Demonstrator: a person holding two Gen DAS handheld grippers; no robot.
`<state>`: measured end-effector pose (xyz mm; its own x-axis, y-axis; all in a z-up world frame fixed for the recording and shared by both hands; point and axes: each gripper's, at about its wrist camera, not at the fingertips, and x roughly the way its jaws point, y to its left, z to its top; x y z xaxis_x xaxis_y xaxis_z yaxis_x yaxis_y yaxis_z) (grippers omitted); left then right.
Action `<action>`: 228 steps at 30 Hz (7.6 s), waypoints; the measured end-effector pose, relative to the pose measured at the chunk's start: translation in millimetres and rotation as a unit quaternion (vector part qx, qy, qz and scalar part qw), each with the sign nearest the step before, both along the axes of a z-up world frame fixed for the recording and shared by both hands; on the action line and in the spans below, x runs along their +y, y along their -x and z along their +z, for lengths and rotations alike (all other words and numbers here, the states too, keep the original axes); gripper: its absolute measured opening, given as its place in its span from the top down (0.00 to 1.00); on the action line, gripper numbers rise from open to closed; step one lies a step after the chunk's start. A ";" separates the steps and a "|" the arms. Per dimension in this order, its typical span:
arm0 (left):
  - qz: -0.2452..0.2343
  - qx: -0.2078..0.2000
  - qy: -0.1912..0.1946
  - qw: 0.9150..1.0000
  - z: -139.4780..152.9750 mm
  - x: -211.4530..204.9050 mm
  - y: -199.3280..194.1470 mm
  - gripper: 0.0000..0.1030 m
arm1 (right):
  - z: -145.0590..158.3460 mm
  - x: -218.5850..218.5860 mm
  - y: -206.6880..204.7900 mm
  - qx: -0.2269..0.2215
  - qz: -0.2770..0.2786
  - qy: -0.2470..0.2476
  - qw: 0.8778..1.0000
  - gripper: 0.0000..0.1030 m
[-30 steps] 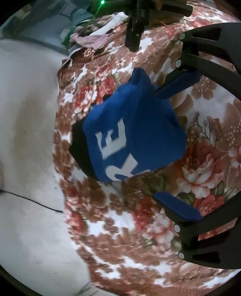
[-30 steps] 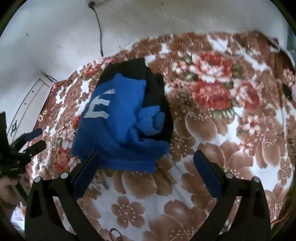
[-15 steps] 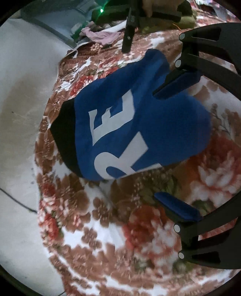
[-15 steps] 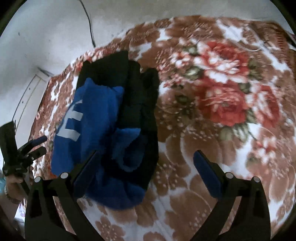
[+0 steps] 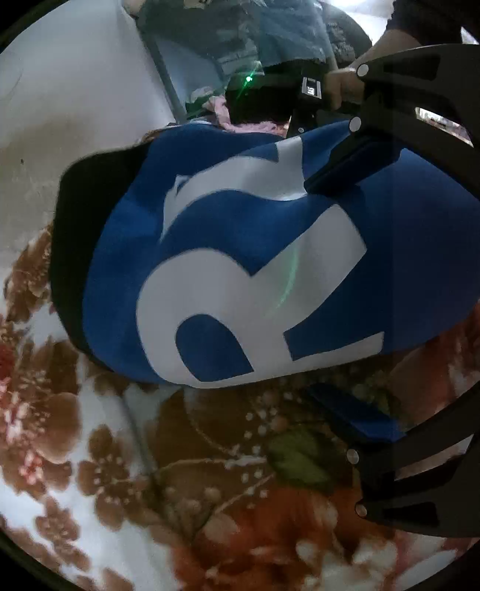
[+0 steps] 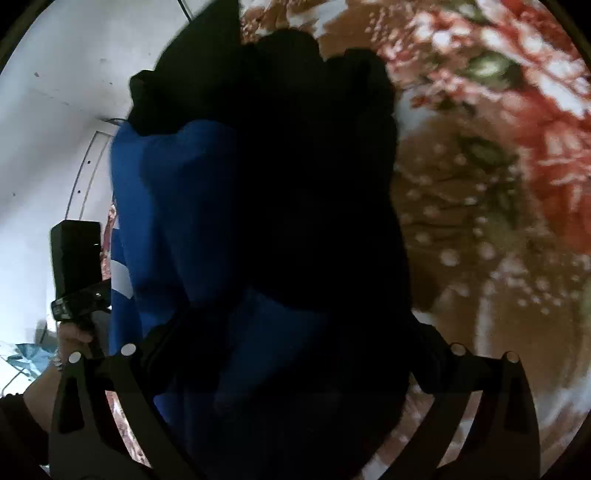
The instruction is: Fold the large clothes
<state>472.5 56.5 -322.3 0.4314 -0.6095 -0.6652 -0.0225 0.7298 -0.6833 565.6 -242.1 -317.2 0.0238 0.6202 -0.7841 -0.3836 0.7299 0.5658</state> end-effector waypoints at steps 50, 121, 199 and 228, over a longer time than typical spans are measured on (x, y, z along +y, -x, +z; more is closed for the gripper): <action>-0.051 -0.020 0.058 0.997 123.4 -122.8 171.9 0.48 | 100.2 -56.1 248.5 0.035 -0.031 -0.079 0.996 0.55; -0.357 -0.150 -0.219 0.896 278.0 -749.6 189.3 0.05 | 208.6 -787.8 412.7 -0.077 -0.381 0.026 0.921 0.09; -0.153 -0.244 -0.333 0.898 363.3 -775.4 444.3 0.05 | 336.6 -656.0 618.2 -0.250 -0.358 0.190 0.879 0.04; -0.167 -0.259 -0.345 0.887 362.8 -792.4 420.2 0.05 | 317.3 -669.7 586.2 -0.209 -0.351 0.157 0.899 0.04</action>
<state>52.3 -735.9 40.5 0.6606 -0.2857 -0.6942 0.4597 0.8851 0.0732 -20.6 -911.7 0.1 0.6562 0.0874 -0.7495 0.1034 0.9735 0.2041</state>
